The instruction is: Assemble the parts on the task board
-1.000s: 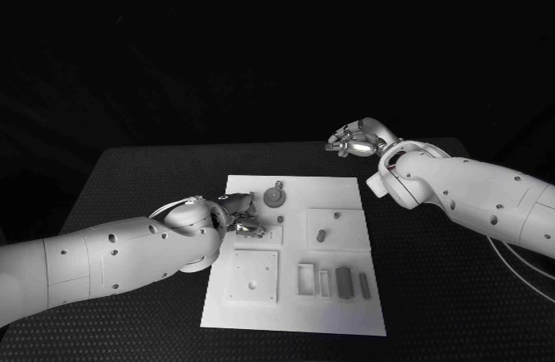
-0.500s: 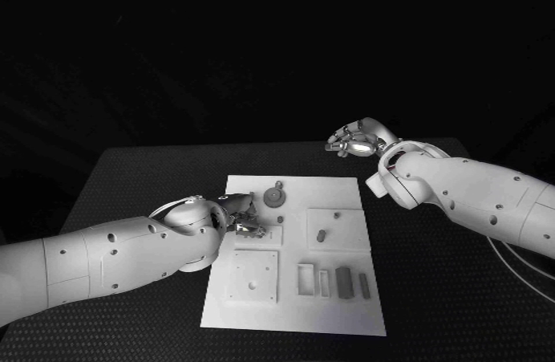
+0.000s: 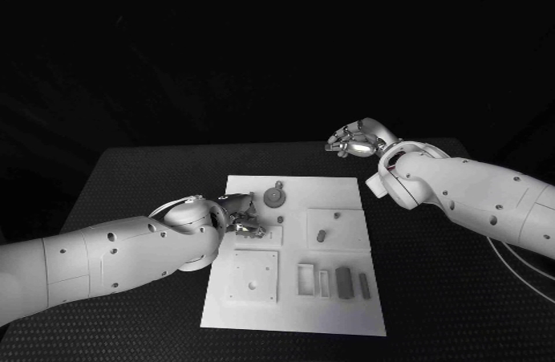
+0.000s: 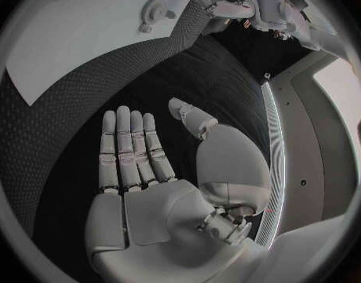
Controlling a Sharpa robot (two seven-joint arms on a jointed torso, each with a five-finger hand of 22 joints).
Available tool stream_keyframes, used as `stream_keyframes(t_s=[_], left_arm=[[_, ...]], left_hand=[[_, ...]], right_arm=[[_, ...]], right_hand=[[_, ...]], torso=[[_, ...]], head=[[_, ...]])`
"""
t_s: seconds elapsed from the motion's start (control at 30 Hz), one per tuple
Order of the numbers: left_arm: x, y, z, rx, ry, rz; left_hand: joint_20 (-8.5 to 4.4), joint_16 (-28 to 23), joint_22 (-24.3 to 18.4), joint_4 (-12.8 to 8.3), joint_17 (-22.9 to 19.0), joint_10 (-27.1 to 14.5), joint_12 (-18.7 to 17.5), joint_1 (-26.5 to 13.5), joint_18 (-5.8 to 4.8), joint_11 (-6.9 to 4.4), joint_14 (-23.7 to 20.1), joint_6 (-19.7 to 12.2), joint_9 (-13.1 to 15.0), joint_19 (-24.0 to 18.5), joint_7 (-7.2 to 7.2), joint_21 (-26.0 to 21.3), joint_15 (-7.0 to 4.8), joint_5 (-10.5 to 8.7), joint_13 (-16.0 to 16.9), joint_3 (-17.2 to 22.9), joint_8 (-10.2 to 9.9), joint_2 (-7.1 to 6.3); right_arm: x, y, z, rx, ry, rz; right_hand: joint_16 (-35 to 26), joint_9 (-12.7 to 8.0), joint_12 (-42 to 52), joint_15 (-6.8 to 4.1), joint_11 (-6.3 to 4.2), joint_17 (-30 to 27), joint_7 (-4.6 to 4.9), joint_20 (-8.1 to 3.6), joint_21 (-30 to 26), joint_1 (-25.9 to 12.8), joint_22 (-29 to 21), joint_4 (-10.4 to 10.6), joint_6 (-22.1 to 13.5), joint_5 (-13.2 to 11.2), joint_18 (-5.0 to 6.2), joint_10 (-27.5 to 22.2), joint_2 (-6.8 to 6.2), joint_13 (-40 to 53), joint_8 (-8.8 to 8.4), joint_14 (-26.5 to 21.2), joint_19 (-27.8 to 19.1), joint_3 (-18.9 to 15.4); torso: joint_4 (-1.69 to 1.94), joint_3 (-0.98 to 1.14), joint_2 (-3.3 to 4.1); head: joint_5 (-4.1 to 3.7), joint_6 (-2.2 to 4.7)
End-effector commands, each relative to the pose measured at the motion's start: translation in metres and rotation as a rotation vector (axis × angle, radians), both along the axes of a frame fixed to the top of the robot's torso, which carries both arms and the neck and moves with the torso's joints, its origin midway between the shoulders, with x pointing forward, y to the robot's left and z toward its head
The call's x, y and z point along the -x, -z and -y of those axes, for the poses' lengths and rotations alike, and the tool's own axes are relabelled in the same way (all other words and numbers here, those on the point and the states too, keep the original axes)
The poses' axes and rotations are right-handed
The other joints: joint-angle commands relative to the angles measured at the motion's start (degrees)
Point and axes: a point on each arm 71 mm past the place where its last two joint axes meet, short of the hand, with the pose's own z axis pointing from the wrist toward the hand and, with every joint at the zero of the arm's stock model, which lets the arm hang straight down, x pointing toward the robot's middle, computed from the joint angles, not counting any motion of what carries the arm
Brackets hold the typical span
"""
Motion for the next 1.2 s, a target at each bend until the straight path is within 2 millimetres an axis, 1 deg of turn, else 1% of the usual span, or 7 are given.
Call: stream_keyframes(t_s=[0.03, 0.47, 0.63, 0.8, 1.07, 1.2], left_arm=[[0.002, 0.0082, -0.0051, -0.035, -0.002, -0.05], [0.0009, 0.0096, -0.0053, -0.032, 0.004, -0.077], [-0.0006, 0.0114, -0.005, -0.045, 0.01, -0.107], [-0.0025, 0.0111, -0.0028, -0.057, 0.019, -0.13], [-0.0035, 0.0104, -0.0017, -0.067, 0.026, -0.139], [-0.0034, 0.0101, -0.0016, -0.077, 0.029, -0.136]], left_hand=[[-5.77, 0.03, 0.83, -1.73, -0.06, 1.1, 0.13, 3.02, 1.15, -1.73, 0.44, 0.33, -0.08, 0.04, -0.59, 0.12, -1.31, 0.13, -0.1, 2.34, 0.26, 2.28], [-5.77, -0.04, 0.82, -1.69, -0.12, 1.08, 0.1, 3.49, 1.15, -1.73, 0.44, 0.21, -0.25, 0.04, -0.58, 0.09, -1.34, -0.16, -0.19, 2.42, 0.38, 1.84], [-5.75, -0.07, 0.81, -1.62, -0.15, 1.06, 0.07, 3.79, 1.14, -1.73, 0.43, 0.13, -0.34, 0.02, -0.57, 0.08, -1.35, -0.36, -0.24, 2.42, 0.42, 1.6], [-5.72, -0.12, 0.81, -1.51, -0.19, 1.05, 0.05, 3.97, 1.11, -1.71, 0.41, 0.06, -0.43, -0.01, -0.55, 0.05, -1.35, -0.57, -0.28, 2.38, 0.44, 1.51], [-5.67, -0.19, 0.8, -1.4, -0.24, 1.02, 0.0, 4.2, 1.06, -1.68, 0.38, -0.05, -0.54, -0.08, -0.52, 0.01, -1.35, -0.83, -0.34, 2.32, 0.46, 1.44], [-5.67, -0.21, 0.8, -1.39, -0.25, 1.01, -0.02, 4.31, 1.06, -1.67, 0.37, -0.07, -0.57, -0.11, -0.52, 0.0, -1.35, -0.9, -0.36, 2.31, 0.47, 1.39]], right_arm=[[0.0004, 0.0003, -0.002, 0.0, -0.018, 0.001], [0.0003, 0.0006, -0.0026, 0.0, -0.018, 0.0], [0.0002, 0.0007, -0.0027, 0.0, -0.018, 0.0], [0.0001, 0.0008, -0.0032, 0.0, -0.019, 0.0], [0.0003, 0.0007, -0.0028, 0.0, -0.019, 0.0], [0.0005, 0.0007, -0.0028, 0.0, -0.019, 0.0]], right_hand=[[-0.23, -0.07, 0.21, 0.1, 0.01, -0.1, 0.03, 0.24, -0.28, -0.64, 0.09, 0.09, -0.56, 0.33, 0.13, -0.54, 0.03, -0.07, -0.15, -0.35, 0.07, -0.28], [-0.24, -0.07, 0.24, 0.1, 0.02, -0.1, 0.03, 0.25, -0.32, -0.63, 0.13, 0.07, -0.57, 0.33, 0.13, -0.55, 0.04, -0.12, -0.15, -0.35, 0.08, -0.29], [-0.24, -0.07, 0.25, 0.1, 0.02, -0.1, 0.03, 0.25, -0.34, -0.63, 0.15, 0.06, -0.57, 0.33, 0.14, -0.55, 0.05, -0.13, -0.15, -0.36, 0.08, -0.29], [-0.24, -0.08, 0.26, 0.1, 0.02, -0.1, 0.03, 0.25, -0.36, -0.62, 0.16, 0.05, -0.57, 0.33, 0.14, -0.55, 0.06, -0.15, -0.15, -0.36, 0.08, -0.29], [-0.24, -0.08, 0.28, 0.1, 0.02, -0.1, 0.03, 0.25, -0.38, -0.6, 0.19, 0.03, -0.57, 0.33, 0.15, -0.56, 0.07, -0.18, -0.15, -0.36, 0.09, -0.29], [-0.24, -0.08, 0.29, 0.1, 0.02, -0.1, 0.03, 0.25, -0.4, -0.59, 0.21, 0.02, -0.58, 0.33, 0.15, -0.56, 0.08, -0.2, -0.14, -0.36, 0.09, -0.29]], torso=[[-0.02, -0.01, 0.01], [-0.03, 0.02, 0.01], [-0.08, 0.0, 0.05], [-0.14, 0.04, 0.02], [0.0, 0.01, 0.05], [0.01, 0.01, 0.01]], head=[[0.03, 0.04], [0.06, 0.01], [0.08, 0.0], [0.06, -0.02], [-0.1, -0.15], [-0.16, -0.17]])
